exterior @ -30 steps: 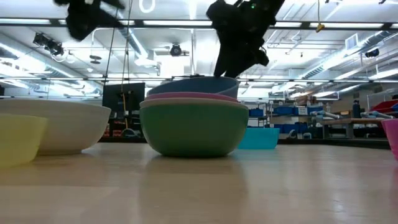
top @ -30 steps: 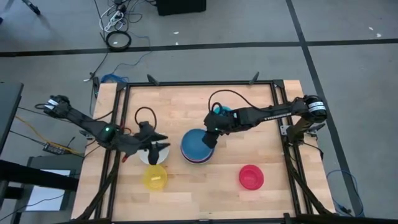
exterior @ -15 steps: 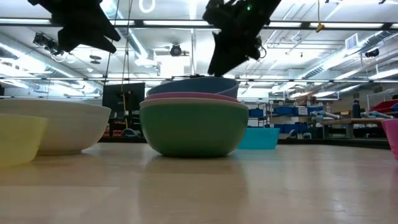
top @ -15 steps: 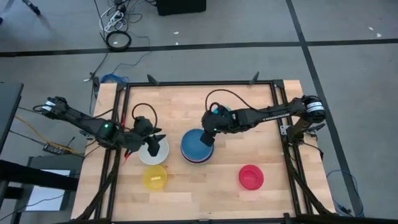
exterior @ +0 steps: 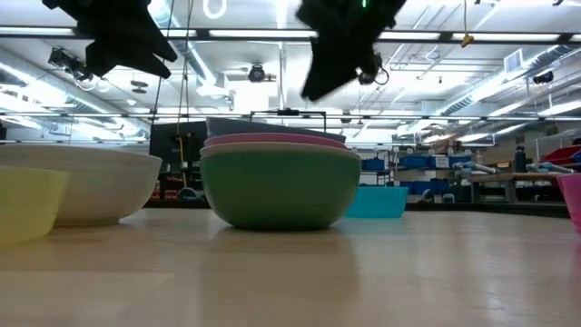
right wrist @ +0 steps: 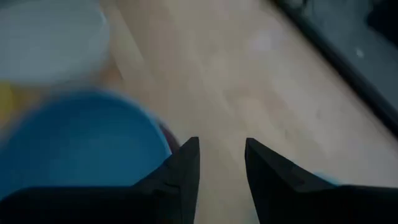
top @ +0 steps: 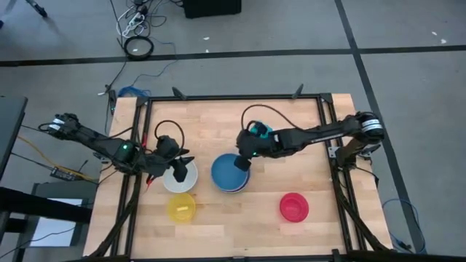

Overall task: Nest bowls inside each other
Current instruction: Stack the blue bowl on top of the pink bowl, then stack the white bowl on top of the blue bowl

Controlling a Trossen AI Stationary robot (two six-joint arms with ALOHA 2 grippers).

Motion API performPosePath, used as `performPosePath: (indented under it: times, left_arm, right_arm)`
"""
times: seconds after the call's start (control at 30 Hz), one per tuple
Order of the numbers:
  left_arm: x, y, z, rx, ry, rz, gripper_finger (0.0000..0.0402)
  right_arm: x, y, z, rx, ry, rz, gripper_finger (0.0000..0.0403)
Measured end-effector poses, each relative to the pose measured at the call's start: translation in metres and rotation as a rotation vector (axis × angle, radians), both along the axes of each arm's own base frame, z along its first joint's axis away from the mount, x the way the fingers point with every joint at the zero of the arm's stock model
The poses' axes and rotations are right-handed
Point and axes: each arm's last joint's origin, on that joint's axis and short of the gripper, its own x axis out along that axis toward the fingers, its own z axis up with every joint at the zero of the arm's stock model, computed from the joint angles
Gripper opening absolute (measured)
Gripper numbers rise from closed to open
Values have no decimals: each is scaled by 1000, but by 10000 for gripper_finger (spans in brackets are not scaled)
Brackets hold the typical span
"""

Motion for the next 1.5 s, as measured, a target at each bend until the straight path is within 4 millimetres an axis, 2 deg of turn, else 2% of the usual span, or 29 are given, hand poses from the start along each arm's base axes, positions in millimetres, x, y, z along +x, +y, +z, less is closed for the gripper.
performPosePath:
  times: [0.1,0.2,0.5,0.73,0.83,0.93,1.07,1.2,1.3,1.4,1.5]
  left_arm:
    - [0,0,0,13,5,-9,177]
    - [0,0,0,12,4,-9,177]
    - [0,0,0,10,2,-9,177]
    - [0,0,0,13,5,-10,177]
    - [0,0,0,14,6,-11,177]
    - [0,0,0,15,8,-12,177]
    - [-1,0,-1,34,24,-22,177]
    - [-6,3,-7,36,97,3,177]
    - [-14,7,-13,-30,147,101,177]
    - [-22,13,-20,-148,184,245,177]
    - [-29,16,-25,-290,273,306,177]
  right_arm:
    - [5,1,11,8,-103,35,116]
    - [16,3,10,21,-174,68,116]
    - [52,8,-38,78,-197,112,116]
    - [63,10,-72,92,-129,99,116]
    - [63,13,-78,99,-106,103,116]
    - [60,18,-64,86,-137,124,116]
    - [43,24,-23,-1,-199,142,116]
    - [9,27,19,-107,-179,119,116]
    - [-21,30,46,-133,-169,86,116]
    - [-47,31,63,-102,-163,54,116]
    - [-64,33,72,-67,-167,35,116]
